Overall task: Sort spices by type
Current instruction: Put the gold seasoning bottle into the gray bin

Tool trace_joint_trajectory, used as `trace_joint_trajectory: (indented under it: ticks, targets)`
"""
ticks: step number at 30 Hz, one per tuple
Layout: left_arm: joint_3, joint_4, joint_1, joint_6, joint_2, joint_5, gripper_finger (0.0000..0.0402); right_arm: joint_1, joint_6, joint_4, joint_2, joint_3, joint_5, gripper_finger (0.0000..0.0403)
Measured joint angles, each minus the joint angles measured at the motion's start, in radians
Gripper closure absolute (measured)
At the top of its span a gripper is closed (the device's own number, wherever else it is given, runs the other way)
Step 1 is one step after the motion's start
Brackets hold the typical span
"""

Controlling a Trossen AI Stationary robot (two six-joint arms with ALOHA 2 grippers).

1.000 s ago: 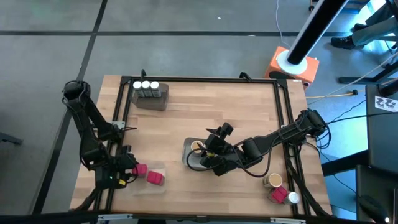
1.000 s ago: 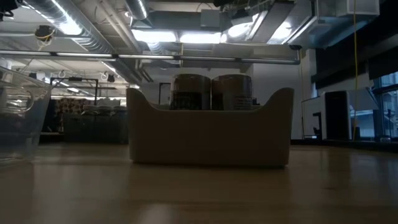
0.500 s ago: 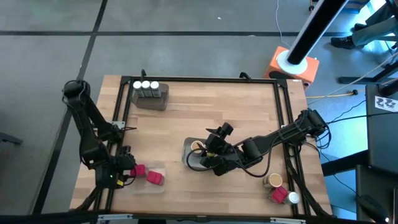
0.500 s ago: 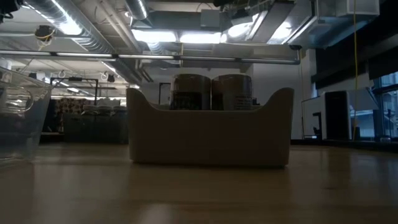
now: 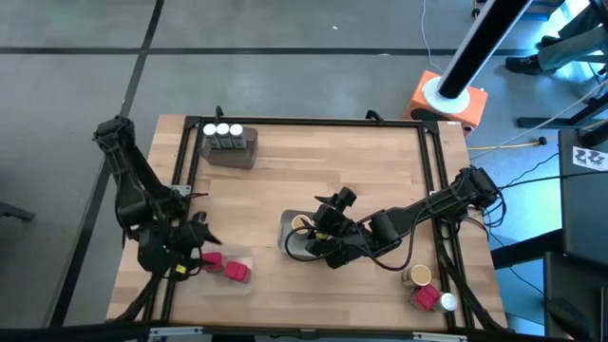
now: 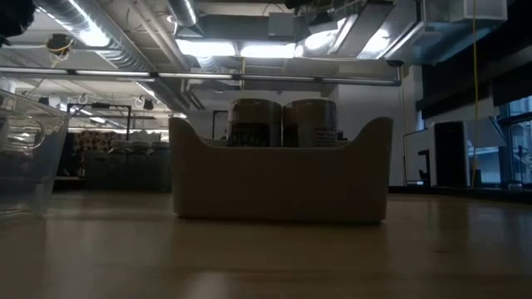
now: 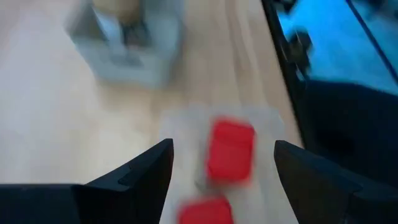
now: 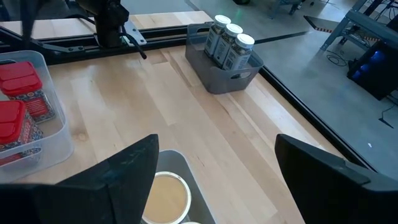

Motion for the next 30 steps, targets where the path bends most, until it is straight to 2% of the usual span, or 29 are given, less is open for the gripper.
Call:
trace_joint_trajectory:
  ticks: [5, 9, 12, 15, 22, 30]
  targets:
    - [-0.003, 0.087, 0.067, 0.194, 0.01, -0.166, 0.0139, 0.0, 0.0, 0.0, 0.0, 0.0, 0.0, 0.0081]
    - [-0.004, 0.102, 0.124, 0.323, 0.033, -0.23, 0.0139, 0.0, 0.0, 0.008, 0.0, 0.0, -0.03, 0.0081]
    - [-0.004, 0.102, 0.166, 0.378, 0.055, -0.241, 0.0139, 0.0, -0.005, 0.032, 0.0, 0.0, -0.099, 0.0081]
    - [-0.004, 0.101, 0.19, 0.389, 0.081, -0.243, 0.0139, 0.005, 0.009, -0.03, -0.001, 0.025, -0.218, 0.0081]
    - [-0.005, 0.1, 0.193, 0.362, 0.156, -0.243, 0.0139, 0.074, 0.306, -0.387, -0.008, 0.168, -0.401, 0.0081]
    - [-0.005, 0.099, 0.19, 0.355, 0.2, -0.241, 0.0139, 0.202, 0.695, -0.754, -0.008, 0.206, -0.519, 0.0081]
